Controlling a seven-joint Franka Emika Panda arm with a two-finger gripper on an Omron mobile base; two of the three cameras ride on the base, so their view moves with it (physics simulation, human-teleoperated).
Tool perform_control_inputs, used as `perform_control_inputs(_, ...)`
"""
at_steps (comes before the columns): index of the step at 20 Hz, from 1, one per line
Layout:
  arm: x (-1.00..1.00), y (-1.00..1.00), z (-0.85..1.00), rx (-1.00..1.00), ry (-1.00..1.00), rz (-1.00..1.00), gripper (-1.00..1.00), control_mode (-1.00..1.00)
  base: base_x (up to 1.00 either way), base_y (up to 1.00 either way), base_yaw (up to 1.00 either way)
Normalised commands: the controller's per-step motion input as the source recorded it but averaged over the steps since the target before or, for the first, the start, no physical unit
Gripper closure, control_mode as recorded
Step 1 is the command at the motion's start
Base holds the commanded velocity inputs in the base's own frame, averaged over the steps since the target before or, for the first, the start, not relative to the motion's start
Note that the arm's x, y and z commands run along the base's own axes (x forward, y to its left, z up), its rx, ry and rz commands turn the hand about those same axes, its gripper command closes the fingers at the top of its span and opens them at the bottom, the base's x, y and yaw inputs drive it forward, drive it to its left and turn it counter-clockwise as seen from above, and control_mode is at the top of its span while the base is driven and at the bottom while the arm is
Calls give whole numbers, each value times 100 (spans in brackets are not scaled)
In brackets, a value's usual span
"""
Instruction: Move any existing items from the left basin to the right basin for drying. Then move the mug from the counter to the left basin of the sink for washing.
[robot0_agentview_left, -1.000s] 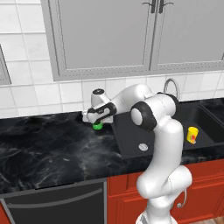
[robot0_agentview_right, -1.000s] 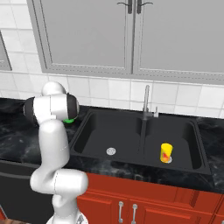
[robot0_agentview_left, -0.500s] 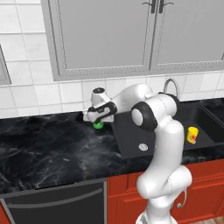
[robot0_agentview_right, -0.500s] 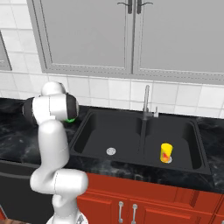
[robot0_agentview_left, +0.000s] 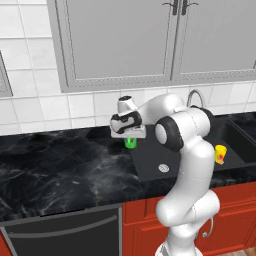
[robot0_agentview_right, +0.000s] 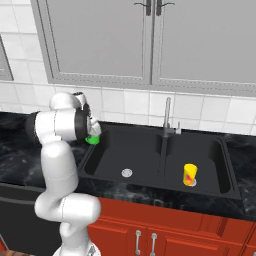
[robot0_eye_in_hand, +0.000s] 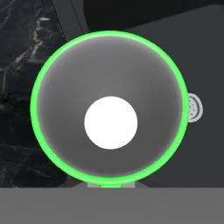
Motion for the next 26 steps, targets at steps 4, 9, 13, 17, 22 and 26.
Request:
perform_control_inputs(4,-4,-94,7,-7,21,-18,100,-100,0,0,0)
perform_control_inputs(9,0,-87,0,-4,19,-14,100,-100,0,0,0)
perform_control_inputs(13,3,-55,-8,0,12,-5,100,-100,0,0,0)
perform_control_inputs(17,1,-34,-52,0,3,0,100,-100,0,0,0)
perform_control_inputs(22,0,-23,-65,0,0,0,100,-100,0,0,0)
perform_control_inputs(26,0,-15,-66,0,0,0,100,-100,0,0,0)
